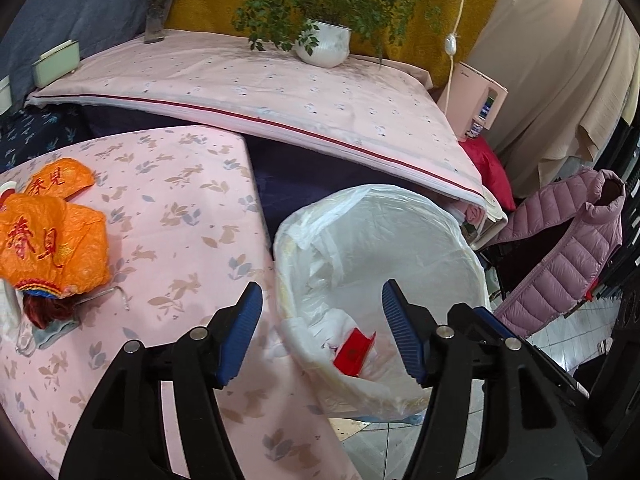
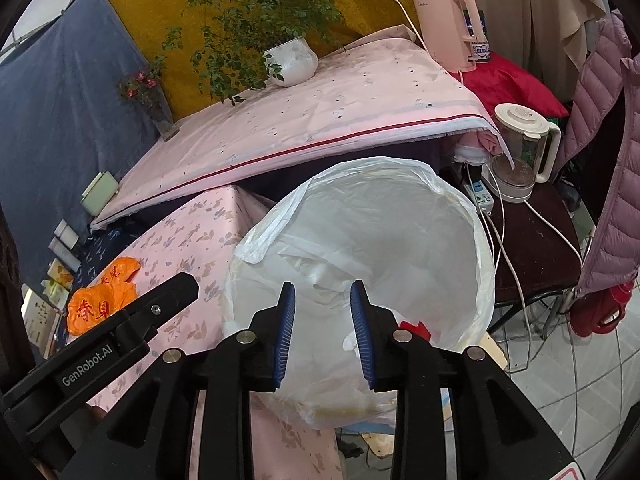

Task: Collect trash
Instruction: 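Move both open tools back over the trash on the table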

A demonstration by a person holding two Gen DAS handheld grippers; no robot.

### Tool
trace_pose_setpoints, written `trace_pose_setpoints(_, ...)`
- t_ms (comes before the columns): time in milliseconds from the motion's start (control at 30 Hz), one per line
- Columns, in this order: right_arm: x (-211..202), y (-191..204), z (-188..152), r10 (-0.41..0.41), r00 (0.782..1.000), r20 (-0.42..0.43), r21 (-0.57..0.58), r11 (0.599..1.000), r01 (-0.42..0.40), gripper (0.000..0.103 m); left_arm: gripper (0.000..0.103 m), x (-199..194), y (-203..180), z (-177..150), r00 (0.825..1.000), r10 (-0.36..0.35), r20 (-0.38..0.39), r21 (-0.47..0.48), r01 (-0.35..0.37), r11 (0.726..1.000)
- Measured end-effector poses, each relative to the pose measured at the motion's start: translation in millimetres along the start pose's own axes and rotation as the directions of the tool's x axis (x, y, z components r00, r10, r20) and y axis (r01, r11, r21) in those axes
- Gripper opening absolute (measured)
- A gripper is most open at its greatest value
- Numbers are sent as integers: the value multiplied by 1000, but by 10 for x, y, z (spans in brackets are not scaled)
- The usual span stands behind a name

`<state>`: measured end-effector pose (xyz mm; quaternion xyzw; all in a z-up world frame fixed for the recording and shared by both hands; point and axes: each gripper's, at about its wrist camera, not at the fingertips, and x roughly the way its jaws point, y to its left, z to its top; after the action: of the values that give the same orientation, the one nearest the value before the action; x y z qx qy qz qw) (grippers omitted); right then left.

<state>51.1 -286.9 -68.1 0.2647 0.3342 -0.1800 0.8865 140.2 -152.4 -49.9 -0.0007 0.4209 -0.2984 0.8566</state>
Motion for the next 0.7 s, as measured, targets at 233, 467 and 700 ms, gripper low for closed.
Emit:
trace_pose_setpoints(233, -52, 206, -57, 20, 1000, 0, -31, 999, -20, 41, 62, -204, 310, -25, 998, 56, 29, -62, -55, 997)
trace_pose_setpoints(467, -71, 506, -140, 45, 999, -11, -86, 995, -46, 46, 70, -432, 689, -94, 989, 139, 55, -110, -133, 985)
trace_pose_setpoints(700, -83, 837, -230, 75, 997, -24, -137, 988, -77, 51, 76, -693, 1100, -168, 971, 224, 87, -148, -209, 967)
